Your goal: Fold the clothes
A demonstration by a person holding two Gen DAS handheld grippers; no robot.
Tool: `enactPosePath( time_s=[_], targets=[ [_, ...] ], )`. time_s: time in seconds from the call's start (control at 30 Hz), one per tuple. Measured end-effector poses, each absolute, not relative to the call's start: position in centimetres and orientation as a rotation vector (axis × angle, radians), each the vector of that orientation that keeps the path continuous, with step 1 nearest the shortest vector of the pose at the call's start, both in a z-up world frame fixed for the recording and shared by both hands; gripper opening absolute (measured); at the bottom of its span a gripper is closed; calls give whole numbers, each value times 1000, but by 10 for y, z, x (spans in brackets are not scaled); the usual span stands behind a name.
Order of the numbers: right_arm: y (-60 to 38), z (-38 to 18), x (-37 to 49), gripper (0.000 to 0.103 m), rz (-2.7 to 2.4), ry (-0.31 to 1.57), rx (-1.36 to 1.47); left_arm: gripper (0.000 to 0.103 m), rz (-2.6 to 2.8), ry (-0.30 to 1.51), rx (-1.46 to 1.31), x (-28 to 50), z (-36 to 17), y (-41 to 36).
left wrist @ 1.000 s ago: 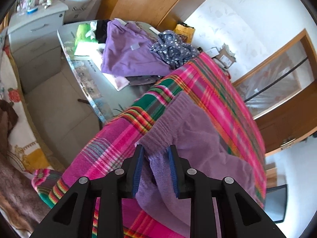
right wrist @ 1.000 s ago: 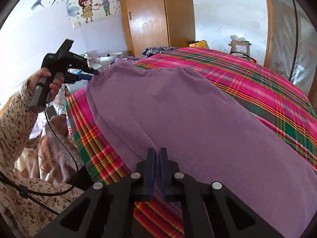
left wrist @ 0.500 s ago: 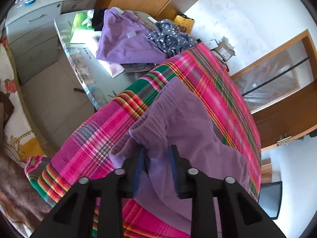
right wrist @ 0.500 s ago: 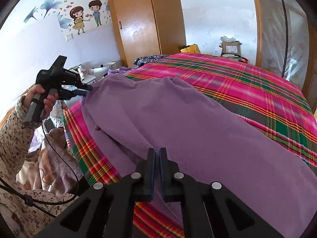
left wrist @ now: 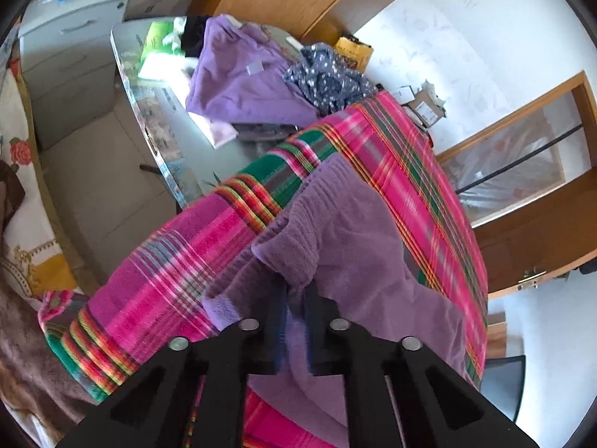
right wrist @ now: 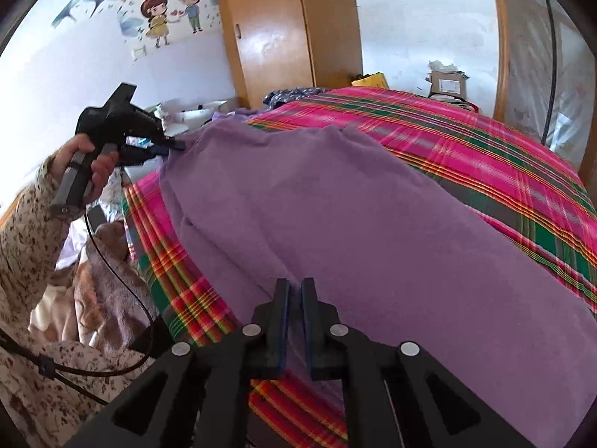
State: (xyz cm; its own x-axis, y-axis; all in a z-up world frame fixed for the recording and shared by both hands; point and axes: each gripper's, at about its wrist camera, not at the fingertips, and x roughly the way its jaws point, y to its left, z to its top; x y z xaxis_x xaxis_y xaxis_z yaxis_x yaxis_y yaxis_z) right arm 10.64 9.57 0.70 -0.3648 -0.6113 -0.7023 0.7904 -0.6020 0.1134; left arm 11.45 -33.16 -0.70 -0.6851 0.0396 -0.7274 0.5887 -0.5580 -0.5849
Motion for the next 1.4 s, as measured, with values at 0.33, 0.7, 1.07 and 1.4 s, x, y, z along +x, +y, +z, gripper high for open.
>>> enactPosePath(
  time_s=[0.33,0.7,1.07,1.4],
  targets=[
    [97,22,111,4,-2075,290,870,5,-2324,1293,920,130,10,-335],
    [108,36,95,4,-2128,196,896,5,-2355,1280,953,117,13,-328],
    [109,25,62,4,-2220,81,1017,8,-2386,1132,1127,66,12,-322],
    [100,8,42,5,-2244,72,1105,31,-2453,944,1197,109,15,-327]
  ],
)
